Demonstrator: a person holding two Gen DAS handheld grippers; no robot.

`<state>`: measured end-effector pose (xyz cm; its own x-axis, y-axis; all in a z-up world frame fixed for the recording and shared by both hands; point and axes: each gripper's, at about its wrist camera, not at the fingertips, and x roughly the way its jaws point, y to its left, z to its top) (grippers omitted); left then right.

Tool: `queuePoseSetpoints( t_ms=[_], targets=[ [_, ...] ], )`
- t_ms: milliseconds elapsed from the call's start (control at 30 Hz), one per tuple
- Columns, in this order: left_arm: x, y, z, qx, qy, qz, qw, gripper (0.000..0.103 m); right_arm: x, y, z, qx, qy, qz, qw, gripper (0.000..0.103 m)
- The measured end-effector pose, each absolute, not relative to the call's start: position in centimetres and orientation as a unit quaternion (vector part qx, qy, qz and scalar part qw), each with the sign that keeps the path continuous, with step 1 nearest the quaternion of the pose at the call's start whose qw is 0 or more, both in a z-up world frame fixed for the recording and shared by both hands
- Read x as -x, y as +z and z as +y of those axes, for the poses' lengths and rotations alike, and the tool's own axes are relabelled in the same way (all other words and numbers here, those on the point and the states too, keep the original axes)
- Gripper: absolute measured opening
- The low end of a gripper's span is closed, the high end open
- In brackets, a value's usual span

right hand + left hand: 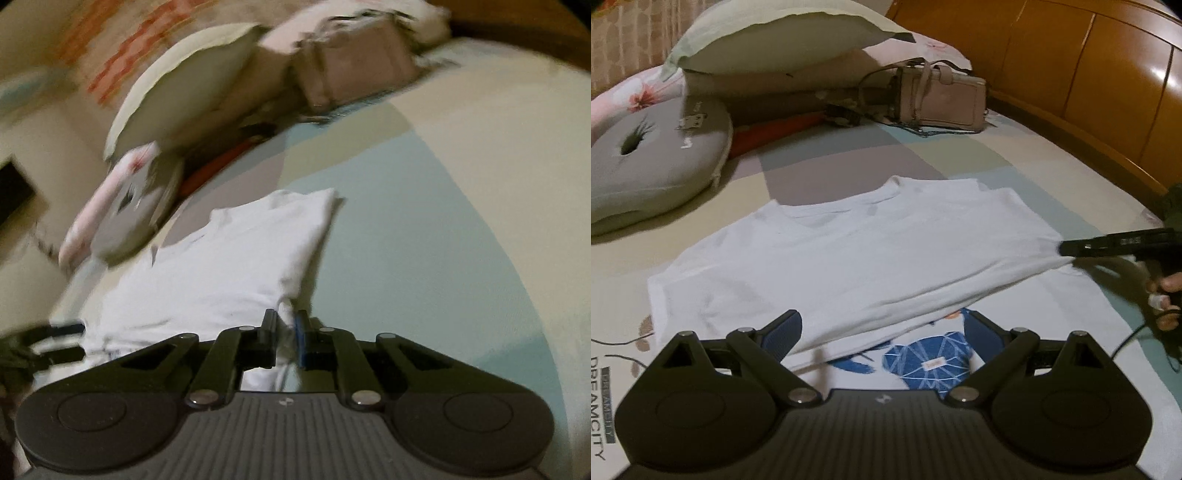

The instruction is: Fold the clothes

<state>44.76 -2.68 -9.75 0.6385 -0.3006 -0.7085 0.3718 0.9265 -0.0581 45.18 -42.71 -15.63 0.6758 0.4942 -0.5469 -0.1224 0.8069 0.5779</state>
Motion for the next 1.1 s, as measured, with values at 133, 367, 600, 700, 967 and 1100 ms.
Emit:
queuePoseSetpoints(
  t_ms=[133,367,600,700,967,1100],
  targets=[
    [-45.1,-9.7,-1.3,-0.045,-0.173,0.38,0.908,0.095,-44.1,-13.9,-42.7,-0.231,0.131,0.352,0.898,0.018],
    [-48.0,-11.9,1.3,-0.014,-0.147,0.391,0.909,0.094,-46.7,-12.4,-39.1,-0.174,0.167,0.335,0.911,0.018],
    [-48.4,-12.4,4.7,0.014,-0.14,0.397,0.907,0.082,-46.2,-13.2,-40.0,-0.156,0.124,0.344,0.917,0.024],
    [-48.2,-11.0,4.8,0.015,-0.148,0.37,0.917,0.086,-46.9,-11.4,-39.0,-0.13,0.13,0.323,0.928,0.025],
    [-49.8,-13.6,7.0,0.013,-0.076,0.399,0.914,0.086,-52.8,-13.6,-36.3,-0.068,0.108,0.369,0.921,0.042],
    [-48.0,-11.6,8.4,0.032,-0.067,0.405,0.911,0.086,-50.4,-11.7,-37.8,-0.072,0.074,0.369,0.924,0.064]
  ],
)
